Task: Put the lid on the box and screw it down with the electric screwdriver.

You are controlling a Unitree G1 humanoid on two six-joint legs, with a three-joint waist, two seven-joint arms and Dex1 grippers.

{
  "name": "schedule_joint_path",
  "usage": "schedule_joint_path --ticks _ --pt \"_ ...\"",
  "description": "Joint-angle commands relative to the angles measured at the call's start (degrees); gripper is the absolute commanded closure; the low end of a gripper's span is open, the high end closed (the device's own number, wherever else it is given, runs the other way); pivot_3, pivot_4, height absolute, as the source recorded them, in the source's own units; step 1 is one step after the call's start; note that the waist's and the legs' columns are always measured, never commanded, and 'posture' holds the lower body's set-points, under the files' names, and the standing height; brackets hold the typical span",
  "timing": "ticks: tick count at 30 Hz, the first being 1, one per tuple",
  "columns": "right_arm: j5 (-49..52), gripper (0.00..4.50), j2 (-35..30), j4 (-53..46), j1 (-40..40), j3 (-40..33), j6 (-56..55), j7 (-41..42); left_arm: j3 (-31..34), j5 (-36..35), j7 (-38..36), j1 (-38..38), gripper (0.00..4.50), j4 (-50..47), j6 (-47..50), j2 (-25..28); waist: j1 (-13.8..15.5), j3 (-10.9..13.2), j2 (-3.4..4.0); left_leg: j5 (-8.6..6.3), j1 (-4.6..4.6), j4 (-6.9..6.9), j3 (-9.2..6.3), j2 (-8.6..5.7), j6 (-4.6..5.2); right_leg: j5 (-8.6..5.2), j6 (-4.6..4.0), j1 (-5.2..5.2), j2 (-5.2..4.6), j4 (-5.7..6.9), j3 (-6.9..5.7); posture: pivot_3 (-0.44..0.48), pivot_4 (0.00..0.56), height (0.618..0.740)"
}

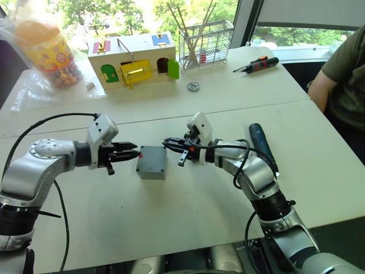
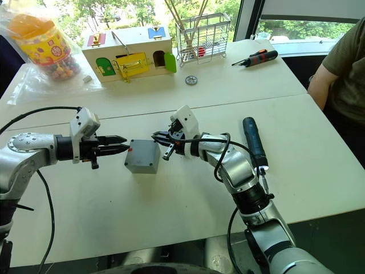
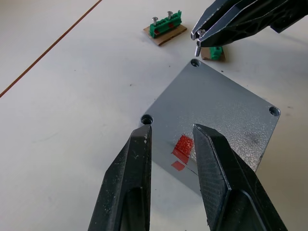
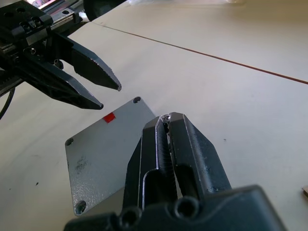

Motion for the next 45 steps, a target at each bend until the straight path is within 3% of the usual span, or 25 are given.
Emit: schedule_joint_path --ticks 1,19,22,27,28,29,36,38,42,45 --pt "-0.08 4.42 0.63 -1.02 0.04 0.44 -1.26 0.17 0.06 0.73 0.3 -0.55 3.17 -0.22 -1.09 -0.23 0.0 0.0 0.0 0.0 0.0 0.0 0.0 0.0 0.0 0.0 0.0 0.0 0.0 0.0 0.0 0.0 0.15 0.74" --pt "-1.62 4.42 1.28 1.83 0.53 1.24 -2.84 0.07 -0.09 2.22 0.35 -0.78 3.17 0.17 -1.13 -0.87 0.01 0.0 0.0 0.0 0.0 0.0 0.0 0.0 0.0 0.0 0.0 0.0 0.0 0.0 0.0 0.0 0.15 0.74" --pt "-1.68 3.5 0.88 1.33 0.77 1.17 -2.91 0.45 -0.04 2.22 0.32 -0.97 3.17 0.12 -1.0 -0.98 -0.01 0.0 0.0 0.0 0.0 0.0 0.0 0.0 0.0 0.0 0.0 0.0 0.0 0.0 0.0 0.0 0.15 0.74" --pt "-1.98 0.99 -0.68 -0.86 0.36 0.38 -2.72 0.63 -0.08 1.29 -0.44 -2.16 3.17 0.19 -0.34 -1.61 0.09 0.0 0.0 0.0 0.0 0.0 0.0 0.0 0.0 0.0 0.0 0.0 0.0 0.0 0.0 0.0 0.15 0.74" --pt "-1.75 0.62 -1.37 -1.83 0.4 0.05 -2.19 0.89 -0.3 1.27 -0.61 -2.33 3.17 0.09 -0.3 -1.78 0.09 0.0 0.0 0.0 0.0 0.0 0.0 -0.01 0.0 0.0 0.0 0.0 0.0 0.0 0.0 0.0 0.15 0.74" --pt "-1.39 0.62 -2.16 -3.05 0.42 -0.44 -1.51 1.15 -0.53 1.2 -0.81 -2.61 3.17 0.04 -0.27 -2.01 0.08 0.0 0.0 0.0 0.0 0.0 0.0 -0.01 0.0 0.0 0.0 0.0 0.0 0.0 0.0 0.0 0.15 0.74" --pt "8.94 0.62 -14.1 -16.77 -1.24 -15.98 16.91 2.31 -4.06 -0.53 -3.94 -7.71 3.17 -1.38 -0.95 -4.72 0.56 0.0 -0.01 0.0 -0.01 0.06 -0.03 -0.04 0.0 0.0 0.0 0.07 -0.03 -0.04 -0.01 0.0 0.15 0.74" --pt "11.41 0.06 -20.65 -17.7 -1.92 -19.51 21.59 4.72 -5.77 0.23 -4.07 -8.85 3.17 -1.19 -1.95 -5.85 0.62 0.0 0.0 0.0 -0.01 0.06 -0.03 -0.06 0.01 0.0 0.0 0.1 -0.05 -0.06 -0.01 0.0 0.15 0.74" --pt "9.98 0.01 -38.05 -12.81 -6.18 -18.13 34.3 6.63 -9.06 0.24 -5.18 -11.02 3.17 -2.6 -3.96 -8.66 0.44 0.01 0.0 -0.02 -0.01 0.0 0.06 -0.03 0.03 0.0 0.0 0.08 -0.05 -0.12 0.01 0.0 0.15 0.74" --pt "11.69 0.01 -51.64 -8.13 -7.8 -12.59 41.92 13.0 -11.06 0.54 -5.39 -12.84 3.17 -3.94 -5.54 -10.92 0.48 0.05 0.02 -0.02 -0.02 -0.01 0.14 0.02 0.04 0.0 0.0 0.05 -0.06 -0.14 0.04 0.0 0.15 0.74"
